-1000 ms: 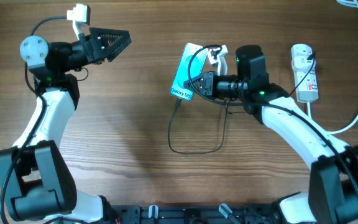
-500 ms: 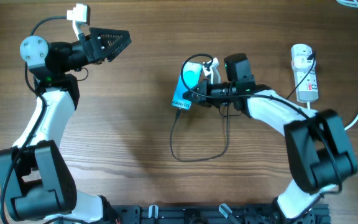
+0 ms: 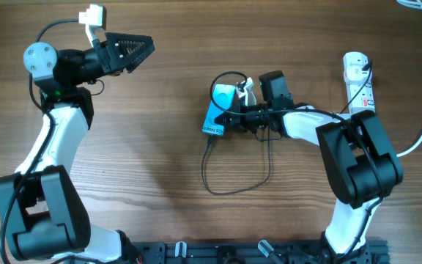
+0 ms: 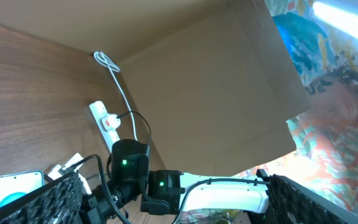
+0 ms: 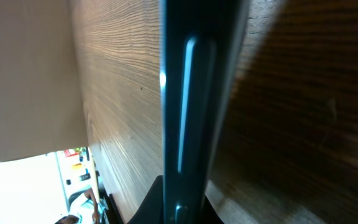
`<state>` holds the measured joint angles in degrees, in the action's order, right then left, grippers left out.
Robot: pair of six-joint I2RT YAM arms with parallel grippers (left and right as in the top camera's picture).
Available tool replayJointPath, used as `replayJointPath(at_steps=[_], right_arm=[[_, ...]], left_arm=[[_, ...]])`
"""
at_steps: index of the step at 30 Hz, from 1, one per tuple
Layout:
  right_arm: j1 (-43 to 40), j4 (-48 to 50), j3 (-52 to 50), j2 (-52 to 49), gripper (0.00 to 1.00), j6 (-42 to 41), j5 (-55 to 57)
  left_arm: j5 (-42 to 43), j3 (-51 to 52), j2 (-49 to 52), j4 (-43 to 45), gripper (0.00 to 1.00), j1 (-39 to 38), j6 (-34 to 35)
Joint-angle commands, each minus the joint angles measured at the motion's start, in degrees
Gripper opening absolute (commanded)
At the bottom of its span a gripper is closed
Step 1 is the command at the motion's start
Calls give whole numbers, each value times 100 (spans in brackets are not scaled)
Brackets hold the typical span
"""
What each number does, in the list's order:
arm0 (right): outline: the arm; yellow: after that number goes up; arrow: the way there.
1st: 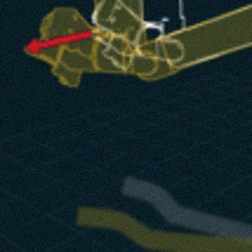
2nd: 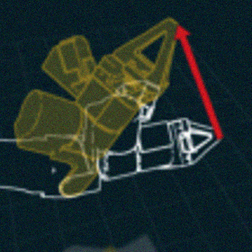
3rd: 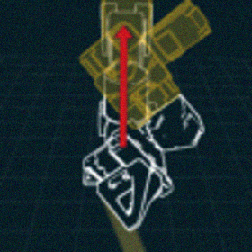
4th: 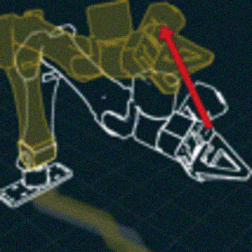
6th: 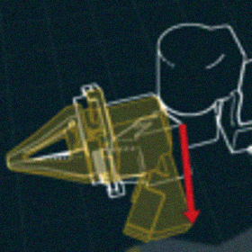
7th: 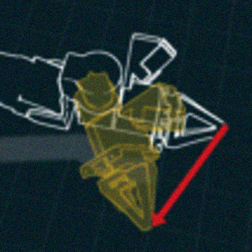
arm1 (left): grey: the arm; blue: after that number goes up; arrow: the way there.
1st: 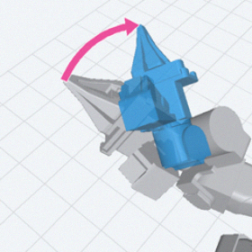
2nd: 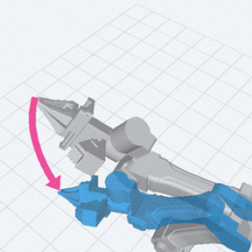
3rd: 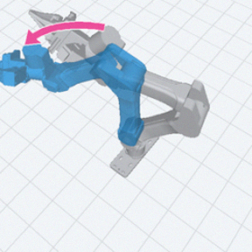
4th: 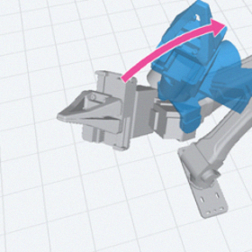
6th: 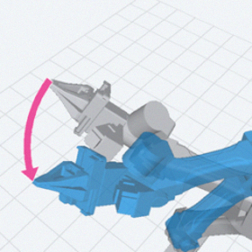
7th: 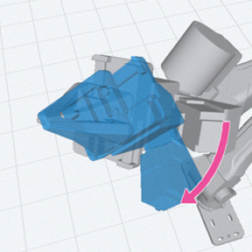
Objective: Plug charger to phone and switch on socket
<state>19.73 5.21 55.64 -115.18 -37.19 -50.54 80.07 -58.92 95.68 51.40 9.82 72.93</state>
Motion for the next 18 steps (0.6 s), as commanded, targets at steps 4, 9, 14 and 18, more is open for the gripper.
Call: replayJointPath(at_steps=[4, 9, 14, 18], right_arm=[[35, 76, 85, -164, 4, 254, -170], [35, 52, 85, -164, 4, 273, 125], [35, 52, 85, -164, 5, 275, 297], [35, 52, 85, -164, 5, 275, 297]], left_arm=[[68, -17, -118, 20, 100, 20, -33], [68, -17, -118, 20, 100, 20, -33], [68, -17, -118, 20, 100, 20, -33], [68, -17, -118, 20, 100, 20, -33]])
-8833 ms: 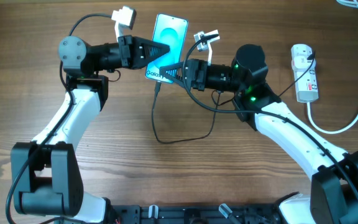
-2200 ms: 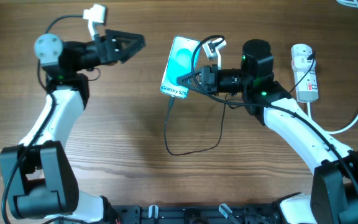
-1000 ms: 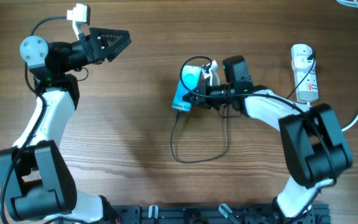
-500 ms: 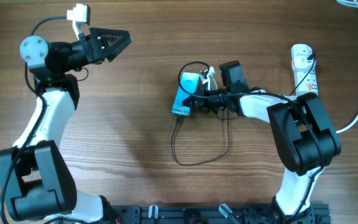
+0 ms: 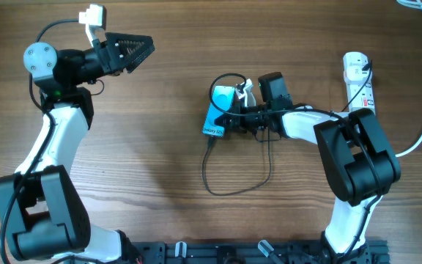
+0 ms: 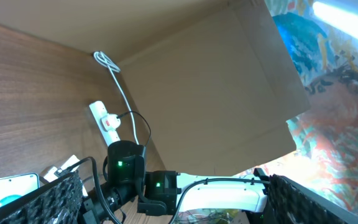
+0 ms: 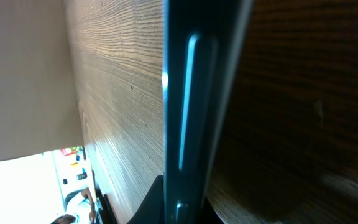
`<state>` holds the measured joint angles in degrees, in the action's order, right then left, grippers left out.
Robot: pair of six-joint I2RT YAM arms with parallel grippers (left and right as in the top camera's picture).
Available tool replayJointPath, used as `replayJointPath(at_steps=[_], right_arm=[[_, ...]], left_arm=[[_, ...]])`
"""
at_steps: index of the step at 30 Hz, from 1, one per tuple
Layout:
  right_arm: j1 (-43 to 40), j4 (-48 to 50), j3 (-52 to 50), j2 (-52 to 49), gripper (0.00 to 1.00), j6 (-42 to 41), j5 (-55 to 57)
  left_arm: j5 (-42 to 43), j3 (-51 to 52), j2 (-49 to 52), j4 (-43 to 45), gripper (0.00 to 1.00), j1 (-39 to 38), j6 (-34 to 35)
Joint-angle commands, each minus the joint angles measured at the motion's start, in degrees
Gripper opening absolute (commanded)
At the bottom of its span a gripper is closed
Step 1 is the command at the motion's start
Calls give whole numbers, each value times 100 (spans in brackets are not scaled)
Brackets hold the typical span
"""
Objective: Plug charger to phone and switch on socket
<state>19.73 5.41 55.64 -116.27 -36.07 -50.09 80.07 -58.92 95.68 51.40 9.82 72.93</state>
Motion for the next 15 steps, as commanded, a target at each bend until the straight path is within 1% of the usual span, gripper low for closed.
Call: replayJointPath(at_steps=[1, 3, 9, 12, 15], right_arm=[[35, 33, 85, -55, 5, 162, 251], [35, 33, 85, -55, 6, 164, 249], [35, 33, 85, -52, 16, 160, 251], [35, 33, 85, -55, 19, 157, 275], [35, 33, 85, -55, 29, 157, 317]], left_arm=[[68, -17, -118, 20, 100, 20, -33], [68, -17, -118, 20, 100, 20, -33], [68, -17, -118, 20, 100, 20, -33], [68, -17, -118, 20, 100, 20, -33], [68, -17, -118, 20, 100, 20, -33]])
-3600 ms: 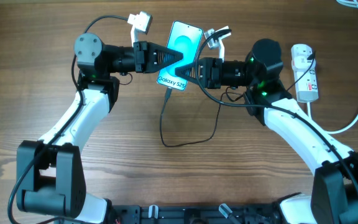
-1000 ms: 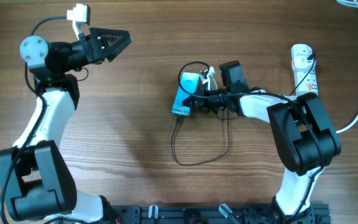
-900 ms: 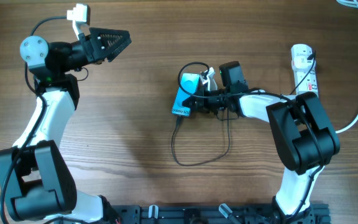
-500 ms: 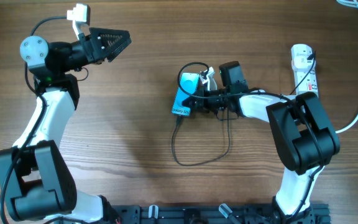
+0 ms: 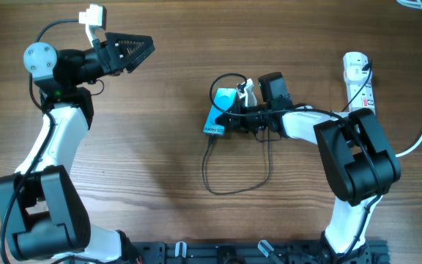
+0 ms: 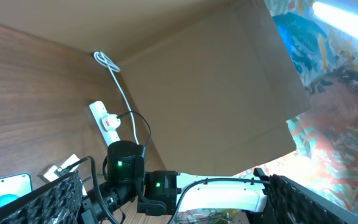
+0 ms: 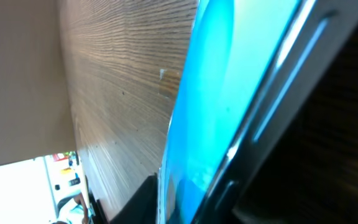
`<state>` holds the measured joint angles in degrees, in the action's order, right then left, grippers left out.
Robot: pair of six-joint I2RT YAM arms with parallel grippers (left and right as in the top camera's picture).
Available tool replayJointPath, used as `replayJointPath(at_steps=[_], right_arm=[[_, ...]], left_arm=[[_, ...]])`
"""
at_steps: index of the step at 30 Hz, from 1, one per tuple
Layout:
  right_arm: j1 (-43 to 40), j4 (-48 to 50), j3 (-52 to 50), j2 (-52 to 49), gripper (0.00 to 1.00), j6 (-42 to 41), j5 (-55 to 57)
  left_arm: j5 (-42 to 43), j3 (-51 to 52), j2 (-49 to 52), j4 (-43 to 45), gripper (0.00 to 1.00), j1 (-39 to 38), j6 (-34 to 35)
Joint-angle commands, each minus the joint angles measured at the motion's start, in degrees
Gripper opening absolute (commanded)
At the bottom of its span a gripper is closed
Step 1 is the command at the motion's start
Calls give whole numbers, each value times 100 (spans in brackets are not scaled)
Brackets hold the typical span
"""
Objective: Plug charger to phone and switch on socket
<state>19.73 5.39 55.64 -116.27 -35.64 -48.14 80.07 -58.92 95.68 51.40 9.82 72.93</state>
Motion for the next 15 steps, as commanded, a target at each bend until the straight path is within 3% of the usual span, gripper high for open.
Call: replayJointPath(at_steps=[1, 6, 15], right_arm=[[35, 35, 85, -55, 31, 111, 125], [35, 35, 85, -55, 51, 111, 184], [35, 33, 85, -52, 64, 111, 308]], left_arm=[[68, -17, -118, 20, 100, 20, -33], [68, -17, -118, 20, 100, 20, -33], [68, -17, -118, 20, 100, 20, -33]])
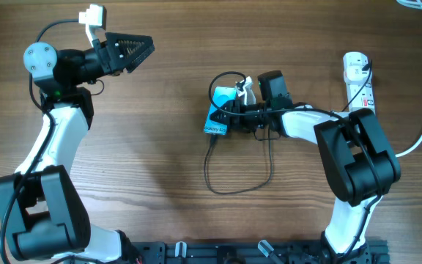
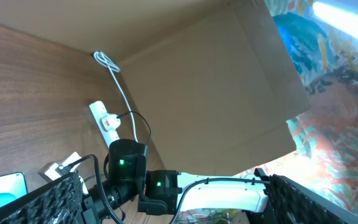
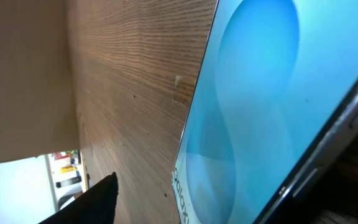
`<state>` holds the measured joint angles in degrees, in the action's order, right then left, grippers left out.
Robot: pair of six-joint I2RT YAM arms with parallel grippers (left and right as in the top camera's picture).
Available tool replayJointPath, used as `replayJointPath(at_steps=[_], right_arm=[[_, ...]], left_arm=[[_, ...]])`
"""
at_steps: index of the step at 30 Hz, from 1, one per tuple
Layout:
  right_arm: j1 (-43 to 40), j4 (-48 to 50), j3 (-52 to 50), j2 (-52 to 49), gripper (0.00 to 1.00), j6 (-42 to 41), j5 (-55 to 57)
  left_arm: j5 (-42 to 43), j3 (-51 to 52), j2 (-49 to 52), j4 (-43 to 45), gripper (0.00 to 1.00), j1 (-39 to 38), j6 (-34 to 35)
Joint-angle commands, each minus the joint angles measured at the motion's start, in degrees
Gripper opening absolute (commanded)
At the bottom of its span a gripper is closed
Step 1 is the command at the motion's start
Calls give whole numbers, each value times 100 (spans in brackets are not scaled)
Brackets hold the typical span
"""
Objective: Plug charger to phone and switch on socket
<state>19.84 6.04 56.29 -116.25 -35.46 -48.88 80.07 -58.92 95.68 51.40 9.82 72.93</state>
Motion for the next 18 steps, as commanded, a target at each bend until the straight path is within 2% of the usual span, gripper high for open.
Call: replayJointPath(at_steps=[1, 5, 11, 18], right_arm=[[24, -35, 20, -57, 68, 94, 450], [24, -74, 20, -57, 76, 94, 671], [24, -103, 20, -55, 98, 94, 785], [24, -114, 20, -55, 100, 76, 970]], left_arm=[[68, -17, -118, 20, 100, 20, -33], [68, -17, -118, 20, 100, 20, -33], [68, -17, -118, 20, 100, 20, -33], [68, -17, -118, 17, 100, 20, -33]])
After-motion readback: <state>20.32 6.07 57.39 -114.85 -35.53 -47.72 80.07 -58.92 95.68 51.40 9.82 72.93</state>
